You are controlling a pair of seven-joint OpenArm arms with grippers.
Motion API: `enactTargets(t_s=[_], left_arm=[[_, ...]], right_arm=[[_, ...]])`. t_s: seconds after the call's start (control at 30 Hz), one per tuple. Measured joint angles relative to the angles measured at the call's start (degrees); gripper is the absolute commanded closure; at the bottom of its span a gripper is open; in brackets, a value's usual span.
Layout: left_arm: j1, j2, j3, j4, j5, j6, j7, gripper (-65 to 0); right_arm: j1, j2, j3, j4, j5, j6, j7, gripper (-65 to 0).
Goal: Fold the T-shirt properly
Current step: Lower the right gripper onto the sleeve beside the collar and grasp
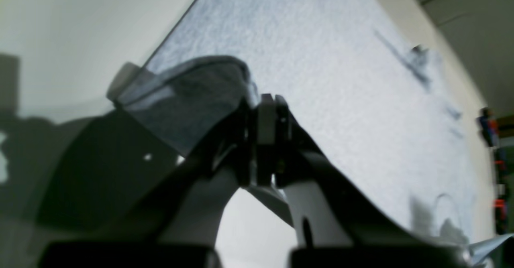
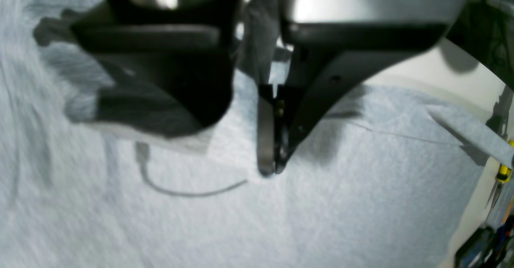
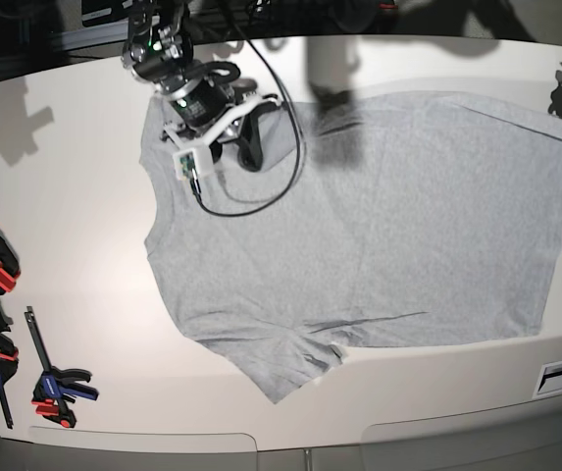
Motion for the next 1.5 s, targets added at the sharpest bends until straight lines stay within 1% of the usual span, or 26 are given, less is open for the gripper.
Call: enactTargets(t_s=[0.03, 0.2, 0.27, 0.3, 0.37, 0.4, 0.47, 0.53, 0.63, 0.7, 0.73, 0.77, 0.83, 0.87, 1.13, 1.27, 1.3, 1.33, 1.37, 1.4, 1.43, 1.5], left_arm=[[0.0, 0.0, 0.0, 0.0, 0.0, 0.0, -0.1, 0.0], [-0.2, 0.0, 0.1, 0.0, 0.0, 0.0, -1.4, 0.0], [-0.7, 0.0, 0.1, 0.0, 0.5, 0.0, -1.4, 0.0], [-1.2, 0.0, 0.1, 0.0, 0.5, 0.1, -1.4, 0.0], [-2.8, 0.0, 0.1, 0.0, 2.8, 0.2, -1.6, 0.0], [-3.6, 0.0, 0.1, 0.0, 4.2, 0.2, -2.6, 0.0], [-4.6, 0.0, 0.1, 0.0, 6.1, 0.2, -4.1, 0.0], [-5.3, 0.0, 0.1, 0.0, 7.2, 0.2, -4.5, 0.0], [-6.1, 0.0, 0.1, 0.0, 7.6, 0.2, -4.5, 0.0], [-6.6, 0.0, 0.1, 0.0, 10.9, 0.2, -5.9, 0.0], [-6.7, 0.0, 0.1, 0.0, 11.5, 2.3, -7.3, 0.0], [-6.7, 0.0, 0.1, 0.0, 12.2, 4.5, -7.8, 0.0], [-7.0, 0.0, 0.1, 0.0, 14.1, 8.9, -8.9, 0.0], [-7.1, 0.0, 0.1, 0.0, 14.9, 9.6, -8.8, 0.0], [-7.3, 0.0, 0.1, 0.0, 14.8, 9.6, -9.0, 0.0], [-7.3, 0.0, 0.1, 0.0, 14.8, 9.6, -10.2, -0.4], [-7.3, 0.0, 0.1, 0.0, 14.8, 9.6, -10.4, -7.2], [-7.3, 0.0, 0.1, 0.0, 14.6, 9.6, -10.4, -12.7], [-7.3, 0.0, 0.1, 0.0, 14.6, 9.6, -10.4, -16.1], [-7.3, 0.0, 0.1, 0.0, 14.6, 9.6, -10.4, -16.8], [-7.3, 0.0, 0.1, 0.0, 14.6, 9.6, -10.4, -16.8], [-7.3, 0.0, 0.1, 0.0, 14.6, 9.6, -10.6, -16.8]], right_arm=[[1.0, 0.1, -0.8, -0.5, -0.1, 0.0, 0.0, 0.0], [5.2, 0.1, -5.5, -3.2, -4.4, 0.2, 0.0, 0.0], [6.1, 0.1, -6.7, -4.4, -5.4, -0.6, 0.0, 0.0], [6.4, 0.1, -7.1, -4.8, -6.2, -1.3, 0.3, 0.0], [6.7, 0.1, -7.5, -5.6, -8.0, -2.8, 1.6, 0.0], [7.0, 0.1, -7.5, -5.9, -8.4, -4.1, 2.0, 0.0], [7.0, 0.1, -7.5, -6.2, -10.6, -8.0, 3.0, 0.0], [7.0, 0.1, -7.5, -6.2, -12.0, -10.1, 2.9, 0.0], [7.0, 0.1, -7.5, -6.2, -12.1, -10.2, 3.9, 0.0], [7.0, 0.1, -7.5, -6.2, -12.2, -10.8, 4.3, 0.0], [7.0, 0.1, -7.5, -6.2, -12.4, -11.5, 4.3, 0.0], [7.0, 0.1, -7.5, -6.2, -14.1, -12.2, 4.3, 0.0], [7.1, 0.1, -7.5, -6.2, -15.2, -14.5, 4.3, 0.0], [7.1, 0.1, -7.5, -6.2, -15.3, -15.4, 4.3, 0.0], [7.8, 0.1, -7.5, -6.2, -15.4, -15.7, 5.0, 0.0], [7.8, 0.1, -7.5, -6.2, -15.4, -15.7, 4.9, 0.0], [7.8, 0.1, -7.5, -6.2, -15.4, -15.7, 4.9, 0.0], [7.8, 0.1, -7.5, -6.2, -15.4, -15.7, 4.9, -7.8], [7.8, 0.1, -7.5, -6.2, -15.6, -15.6, 4.9, -16.5], [7.8, 0.1, -7.5, -6.2, -15.5, -15.6, 4.9, -23.3], [7.8, 0.1, -7.5, -6.2, -15.4, -15.5, 5.0, -26.8], [7.8, 0.1, -7.5, -6.2, -15.4, -15.3, 5.6, -27.0]])
